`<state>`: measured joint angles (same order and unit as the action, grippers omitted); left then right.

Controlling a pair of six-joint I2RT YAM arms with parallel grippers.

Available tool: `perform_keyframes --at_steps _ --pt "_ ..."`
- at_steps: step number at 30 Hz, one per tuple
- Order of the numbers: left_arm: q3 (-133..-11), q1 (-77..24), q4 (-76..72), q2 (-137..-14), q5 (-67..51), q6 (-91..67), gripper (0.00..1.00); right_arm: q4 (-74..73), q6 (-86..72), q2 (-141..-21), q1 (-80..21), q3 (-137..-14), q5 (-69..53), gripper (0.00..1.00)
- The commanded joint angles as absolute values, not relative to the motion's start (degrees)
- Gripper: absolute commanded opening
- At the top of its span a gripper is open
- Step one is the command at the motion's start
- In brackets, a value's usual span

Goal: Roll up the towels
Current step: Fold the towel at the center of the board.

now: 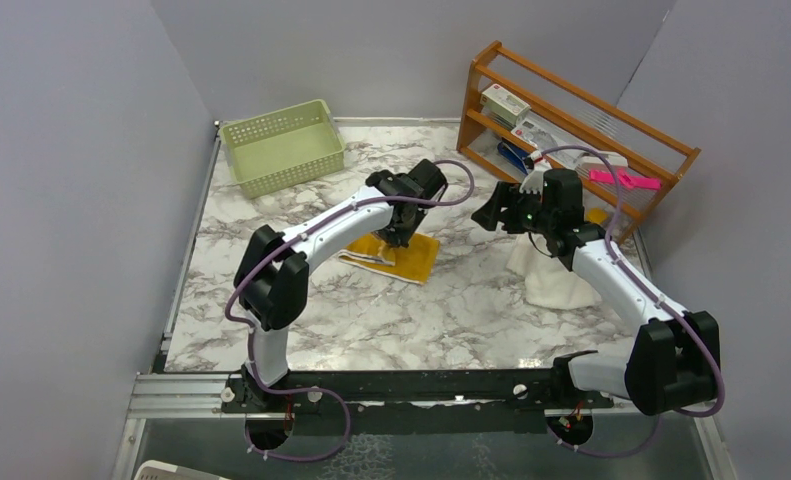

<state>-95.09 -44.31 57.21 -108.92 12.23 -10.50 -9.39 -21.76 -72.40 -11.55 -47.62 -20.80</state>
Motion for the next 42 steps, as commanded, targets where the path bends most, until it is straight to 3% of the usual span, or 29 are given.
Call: perform_keyframes --at_steps 1,9,17,28,42 --pt "-96.4 -41.1 56.7 -105.7 16.2 -10.0 0.00 -10.1 -20.5 -70.6 -11.4 -47.5 -19.1 0.72" --pt "-94.9 -21.4 54.4 -92.9 22.6 -6.7 0.00 -10.0 -20.8 -70.7 -11.4 -47.7 -20.3 0.72" --pt "-90.2 -13.8 52.3 -91.5 23.9 -2.0 0.00 -10.2 -20.7 -70.7 -11.4 -47.9 -20.5 0.72" --pt "-85.0 -15.5 50.7 -92.6 16.6 -0.9 0.00 -10.7 -20.7 -70.7 -11.4 -48.1 -20.7 0.72" --pt "-89.9 -34.9 48.8 -105.5 14.5 -5.5 0.00 -11.6 -20.7 -70.3 -11.4 -47.8 -20.3 0.72"
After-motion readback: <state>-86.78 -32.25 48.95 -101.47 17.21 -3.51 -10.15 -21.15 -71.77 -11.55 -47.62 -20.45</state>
